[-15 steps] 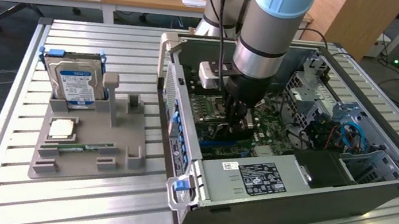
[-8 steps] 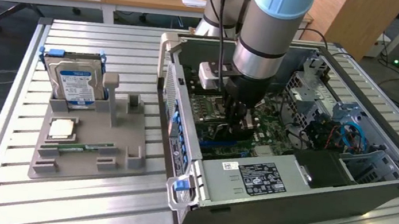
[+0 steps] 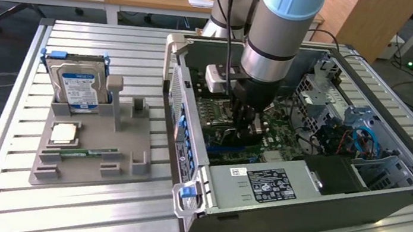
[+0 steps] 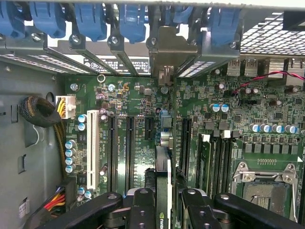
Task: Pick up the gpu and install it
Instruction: 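Insert the gpu into the slot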
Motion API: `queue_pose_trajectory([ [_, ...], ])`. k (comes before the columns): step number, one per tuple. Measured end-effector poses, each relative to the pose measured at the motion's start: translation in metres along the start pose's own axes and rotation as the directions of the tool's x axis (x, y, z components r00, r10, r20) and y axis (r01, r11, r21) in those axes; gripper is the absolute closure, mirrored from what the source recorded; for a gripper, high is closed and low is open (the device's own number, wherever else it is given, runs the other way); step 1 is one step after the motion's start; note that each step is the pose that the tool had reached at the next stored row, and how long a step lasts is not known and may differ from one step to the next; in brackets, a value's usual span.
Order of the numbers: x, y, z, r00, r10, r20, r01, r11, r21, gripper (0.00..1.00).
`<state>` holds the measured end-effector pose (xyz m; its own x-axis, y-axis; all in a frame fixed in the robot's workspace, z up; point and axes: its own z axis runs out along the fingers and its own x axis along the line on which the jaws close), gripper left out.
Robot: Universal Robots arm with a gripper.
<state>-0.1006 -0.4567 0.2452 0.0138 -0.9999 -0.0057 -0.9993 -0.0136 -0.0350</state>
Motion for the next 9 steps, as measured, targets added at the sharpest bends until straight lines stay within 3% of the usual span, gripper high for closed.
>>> queue_pose_trajectory([
  [9,-0.0001,0.0,-0.0001,1.0,0.0,0.0007,0.0,1.0,0.0004,0.74],
])
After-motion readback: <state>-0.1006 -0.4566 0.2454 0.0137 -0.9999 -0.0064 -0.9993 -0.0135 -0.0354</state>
